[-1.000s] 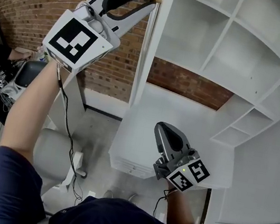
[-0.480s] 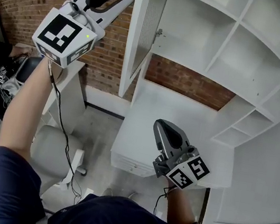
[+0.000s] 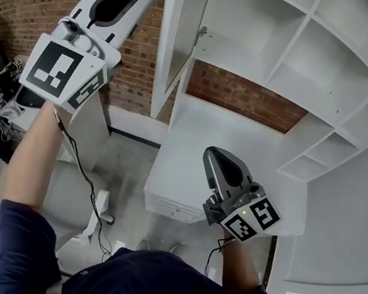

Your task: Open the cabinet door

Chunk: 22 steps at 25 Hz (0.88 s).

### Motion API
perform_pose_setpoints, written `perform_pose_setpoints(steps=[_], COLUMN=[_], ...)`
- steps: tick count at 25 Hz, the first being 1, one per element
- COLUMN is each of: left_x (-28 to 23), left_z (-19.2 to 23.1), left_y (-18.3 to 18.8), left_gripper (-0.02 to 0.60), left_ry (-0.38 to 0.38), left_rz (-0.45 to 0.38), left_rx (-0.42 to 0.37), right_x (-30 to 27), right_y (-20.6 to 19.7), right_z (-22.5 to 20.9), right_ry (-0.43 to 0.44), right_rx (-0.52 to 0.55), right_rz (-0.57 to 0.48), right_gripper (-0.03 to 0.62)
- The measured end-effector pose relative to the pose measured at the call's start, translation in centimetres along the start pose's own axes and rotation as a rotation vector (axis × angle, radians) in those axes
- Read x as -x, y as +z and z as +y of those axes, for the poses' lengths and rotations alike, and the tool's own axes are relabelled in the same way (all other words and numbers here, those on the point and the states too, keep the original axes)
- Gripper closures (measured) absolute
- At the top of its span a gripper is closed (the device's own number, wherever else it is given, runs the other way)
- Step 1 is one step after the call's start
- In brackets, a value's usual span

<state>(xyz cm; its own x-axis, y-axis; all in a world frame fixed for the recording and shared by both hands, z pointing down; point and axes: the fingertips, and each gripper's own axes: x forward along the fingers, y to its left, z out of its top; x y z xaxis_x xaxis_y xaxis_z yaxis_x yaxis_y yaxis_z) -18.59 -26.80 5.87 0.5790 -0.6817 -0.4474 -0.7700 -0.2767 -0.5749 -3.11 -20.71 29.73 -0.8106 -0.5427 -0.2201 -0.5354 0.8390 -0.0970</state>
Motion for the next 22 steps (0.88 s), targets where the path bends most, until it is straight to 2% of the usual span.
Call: perform_pose_setpoints(steps=[4, 8, 14, 22], left_x=[0.0, 0.0, -0.2, -0.4], left_z=[-1.5, -2.8, -13.3, -22.6], left_y=[1.3, 0.8, -4.6, -10.5], left_gripper=[0.574, 0.574, 0.574, 0.574], left_ry=[-0.018, -0.056, -0.114, -0.153], left_rz=[-0.013, -0.006, 0.057, 0.190], left_rx=[0.063, 0.155, 0.359, 0.516], right_x=[-0.8, -2.4, 3.0, 5.7], right_y=[2.6, 6.0, 4.8, 4.7], right_z=[-1.5, -2.0, -4.5, -7.2], right_ry=[-0.021, -0.041, -0.071, -0.100], right_rx=[0.014, 0.039, 0.044, 0.040], right_rz=[0.008, 0.026, 0.009, 0.018], right_gripper=[0.569, 0.569, 0.569, 0.569])
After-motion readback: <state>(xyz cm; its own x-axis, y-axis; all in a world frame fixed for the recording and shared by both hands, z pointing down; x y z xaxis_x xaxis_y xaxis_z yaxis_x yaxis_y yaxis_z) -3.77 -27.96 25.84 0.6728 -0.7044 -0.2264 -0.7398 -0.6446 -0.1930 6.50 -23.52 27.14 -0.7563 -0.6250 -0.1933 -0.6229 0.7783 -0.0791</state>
